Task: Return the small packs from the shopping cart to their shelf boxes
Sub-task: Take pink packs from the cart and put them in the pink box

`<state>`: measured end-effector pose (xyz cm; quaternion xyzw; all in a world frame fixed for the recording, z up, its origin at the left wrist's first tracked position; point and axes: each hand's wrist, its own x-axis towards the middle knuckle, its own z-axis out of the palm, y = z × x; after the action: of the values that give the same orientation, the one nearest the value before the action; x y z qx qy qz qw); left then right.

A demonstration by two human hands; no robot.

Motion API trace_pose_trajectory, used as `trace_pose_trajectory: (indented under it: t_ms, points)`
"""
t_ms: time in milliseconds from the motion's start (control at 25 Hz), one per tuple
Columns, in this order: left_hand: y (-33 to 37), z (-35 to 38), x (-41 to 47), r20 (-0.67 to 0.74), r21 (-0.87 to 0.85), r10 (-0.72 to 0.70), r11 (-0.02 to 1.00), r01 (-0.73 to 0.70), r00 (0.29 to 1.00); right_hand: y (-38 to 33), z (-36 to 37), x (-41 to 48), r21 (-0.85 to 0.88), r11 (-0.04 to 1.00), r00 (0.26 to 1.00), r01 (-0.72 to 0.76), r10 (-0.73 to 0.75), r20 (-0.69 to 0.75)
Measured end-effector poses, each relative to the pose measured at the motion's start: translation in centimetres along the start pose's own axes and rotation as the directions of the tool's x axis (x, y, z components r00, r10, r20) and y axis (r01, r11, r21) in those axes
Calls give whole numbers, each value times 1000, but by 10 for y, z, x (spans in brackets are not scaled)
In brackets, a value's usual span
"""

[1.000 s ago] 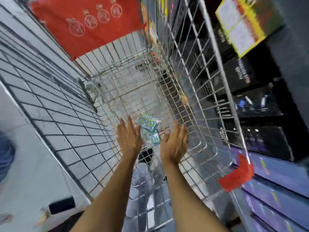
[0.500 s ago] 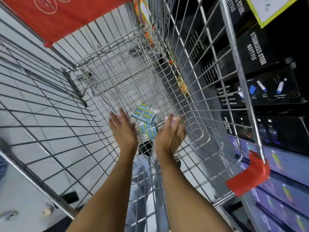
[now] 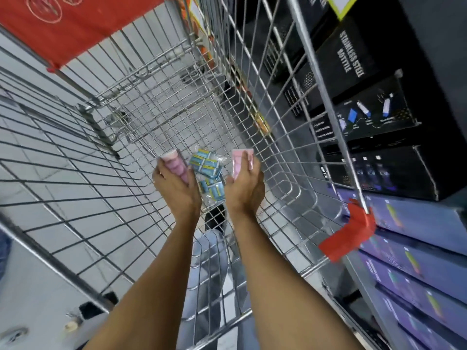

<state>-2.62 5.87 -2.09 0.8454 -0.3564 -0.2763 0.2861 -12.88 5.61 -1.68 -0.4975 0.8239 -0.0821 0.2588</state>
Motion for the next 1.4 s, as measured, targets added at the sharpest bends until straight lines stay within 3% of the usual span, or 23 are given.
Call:
trace_pose_trajectory:
  t_ms: [160,360,760,960,1080,1320,1400]
  points:
    - [29,-17,-11,-4,-50,103,993,-103,995,-23,-39,-11,62,987,988,145,-142,-59]
    - [89,-51,-26,-31,-108,249,962,-251,968,-48,-110,-36,117,939,917,324,-281,-283]
    - [220,-91,-84,-202,-304,522,771,-560,829,-41,-255,-62,159,900,749,406,-228,-623]
    - [299,-72,-141,-82,-484,597,676,-555,798,4,-346,-57,150,911,624,384,-136,-769]
    - [333,-54,-183,52,-534,710,614,-581,702,51,-389,-51,155,944,575,290,-42,-817]
    - [379,-20,-279,280,-522,885,465,-715,371,140,-438,-71,178,979,448,102,114,-887]
    - [388,-5,-305,318,-523,908,407,-749,272,165,-444,-81,203,979,456,31,167,-874]
